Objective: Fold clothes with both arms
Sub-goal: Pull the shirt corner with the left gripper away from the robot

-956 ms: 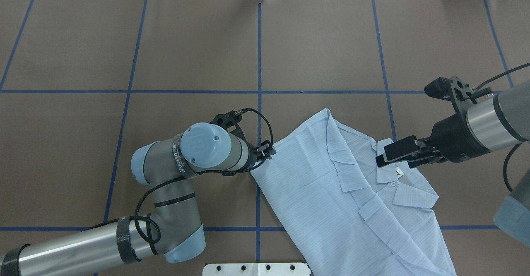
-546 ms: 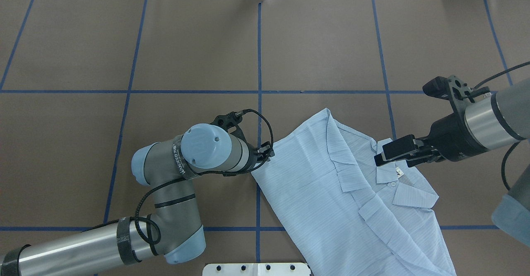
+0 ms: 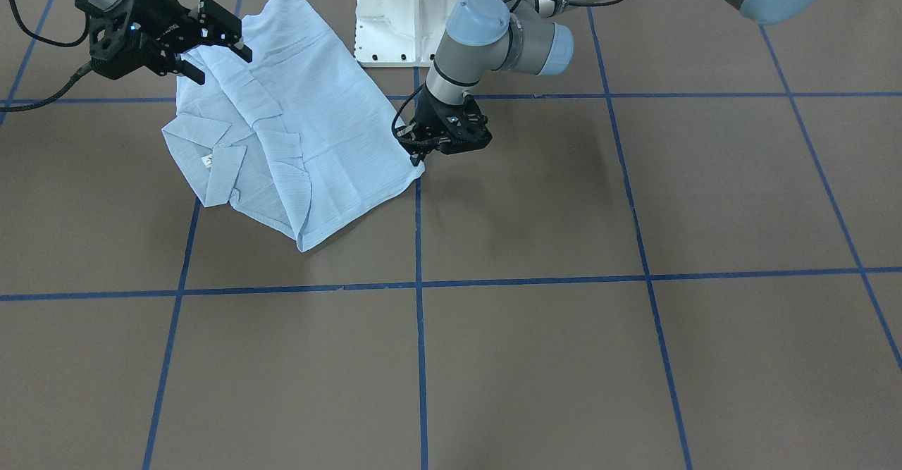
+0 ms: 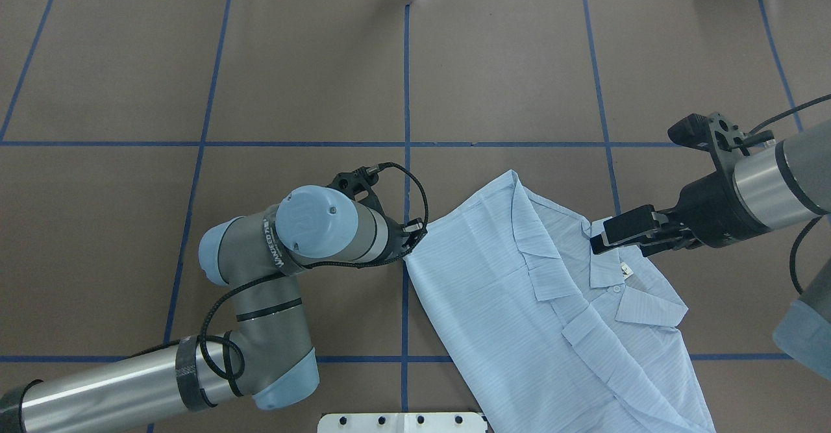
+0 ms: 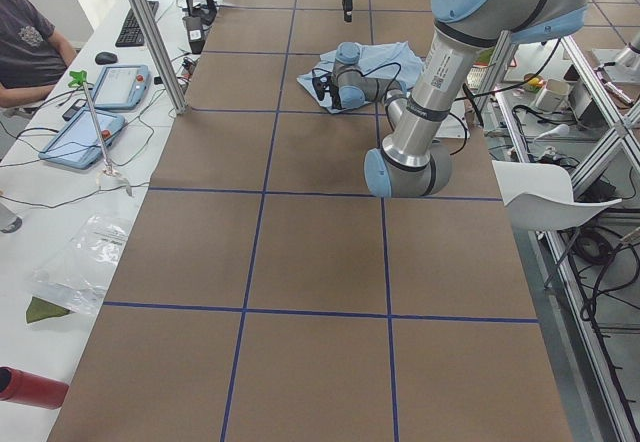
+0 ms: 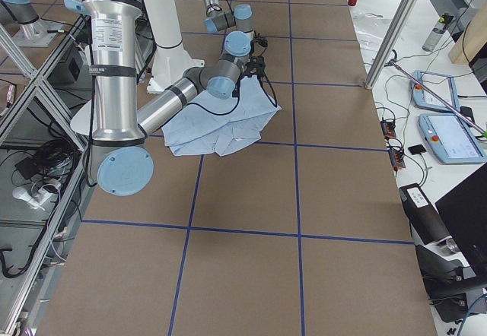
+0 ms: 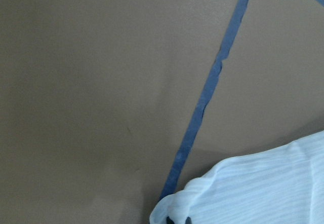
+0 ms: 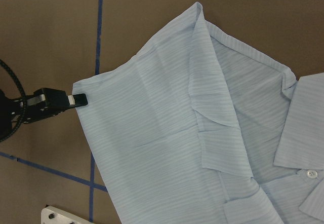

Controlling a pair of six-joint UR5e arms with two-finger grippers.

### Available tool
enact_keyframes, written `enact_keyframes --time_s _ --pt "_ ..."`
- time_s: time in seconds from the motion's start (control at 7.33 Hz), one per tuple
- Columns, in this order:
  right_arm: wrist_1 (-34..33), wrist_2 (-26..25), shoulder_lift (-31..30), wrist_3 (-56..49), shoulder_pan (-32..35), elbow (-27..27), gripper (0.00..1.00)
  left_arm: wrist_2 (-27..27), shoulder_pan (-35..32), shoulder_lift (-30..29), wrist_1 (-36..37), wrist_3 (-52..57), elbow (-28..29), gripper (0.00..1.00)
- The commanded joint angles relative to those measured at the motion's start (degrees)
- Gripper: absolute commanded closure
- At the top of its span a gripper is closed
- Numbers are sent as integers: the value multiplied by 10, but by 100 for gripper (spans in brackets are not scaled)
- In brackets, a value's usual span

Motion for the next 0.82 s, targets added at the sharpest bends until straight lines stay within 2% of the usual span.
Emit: enact_keyframes --time_s 0.0,0.27,0.41,0.55,0.68 --pt "0 0 1 0 6 -4 0 1 -54 1 5 5 2 100" --pt "0 -1 8 0 14 -11 0 2 -116 -1 2 65 20 100" --pt "0 -2 12 0 17 -15 0 7 -142 -5 -6 76 56 100" --pt "-1 -1 15 0 21 -17 0 29 -163 -11 -48 100 99 100" --pt "-3 -2 27 0 25 -25 0 30 -184 -38 -118 104 178 100"
